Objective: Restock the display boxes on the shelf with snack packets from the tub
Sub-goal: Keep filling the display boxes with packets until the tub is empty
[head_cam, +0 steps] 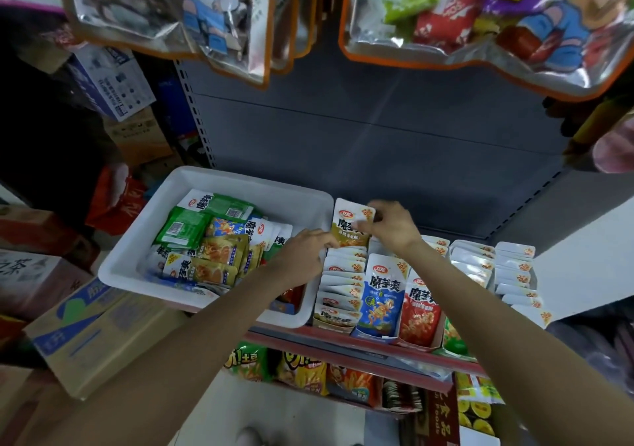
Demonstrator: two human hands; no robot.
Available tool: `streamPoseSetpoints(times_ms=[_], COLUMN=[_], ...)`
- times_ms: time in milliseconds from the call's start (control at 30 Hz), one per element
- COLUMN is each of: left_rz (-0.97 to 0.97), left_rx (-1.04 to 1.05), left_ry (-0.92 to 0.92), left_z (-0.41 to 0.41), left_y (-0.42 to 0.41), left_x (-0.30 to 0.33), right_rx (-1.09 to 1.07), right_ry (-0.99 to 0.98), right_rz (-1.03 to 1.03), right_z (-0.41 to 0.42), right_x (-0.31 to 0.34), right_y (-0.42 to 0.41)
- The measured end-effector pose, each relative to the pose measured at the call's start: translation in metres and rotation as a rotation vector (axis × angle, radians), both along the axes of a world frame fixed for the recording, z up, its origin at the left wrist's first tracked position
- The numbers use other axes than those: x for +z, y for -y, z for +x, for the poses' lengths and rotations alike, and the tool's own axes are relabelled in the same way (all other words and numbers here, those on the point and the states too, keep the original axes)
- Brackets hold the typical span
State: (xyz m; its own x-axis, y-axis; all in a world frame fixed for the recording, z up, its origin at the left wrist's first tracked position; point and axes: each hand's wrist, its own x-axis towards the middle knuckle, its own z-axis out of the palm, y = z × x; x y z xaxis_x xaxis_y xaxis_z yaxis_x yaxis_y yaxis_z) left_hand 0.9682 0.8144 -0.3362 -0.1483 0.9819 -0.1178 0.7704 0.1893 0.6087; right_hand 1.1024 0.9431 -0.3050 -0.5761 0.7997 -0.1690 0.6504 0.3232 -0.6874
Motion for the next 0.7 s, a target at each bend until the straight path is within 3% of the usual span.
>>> streamPoseSetpoints(times_ms=[100,300,467,700], left_rz=[-0.006,-0.003,0.044,0.043], left_rx=[-0.003,0.076,0.117,0.268], left_ry=[0.005,0.058,0.058,0.088], left_z=[0.000,-0.002,-0.004,-0.042], left_y=[0.001,0.002,0.005,0.039], left_x=[-0.001,-0.005,-0.008,-0.015], right_rx=[0.036,0.226,0.285,0.328], right_ry=[-0.049,0.372,0.515,0.309], right_rz=[0.089,0.483,0.621,0.543], right_z=[0.000,-0.002,-0.005,-0.038], right_x=[0.002,-0.012,-0.009,-0.001], right_y=[-0.002,0.010,0.014,0.049])
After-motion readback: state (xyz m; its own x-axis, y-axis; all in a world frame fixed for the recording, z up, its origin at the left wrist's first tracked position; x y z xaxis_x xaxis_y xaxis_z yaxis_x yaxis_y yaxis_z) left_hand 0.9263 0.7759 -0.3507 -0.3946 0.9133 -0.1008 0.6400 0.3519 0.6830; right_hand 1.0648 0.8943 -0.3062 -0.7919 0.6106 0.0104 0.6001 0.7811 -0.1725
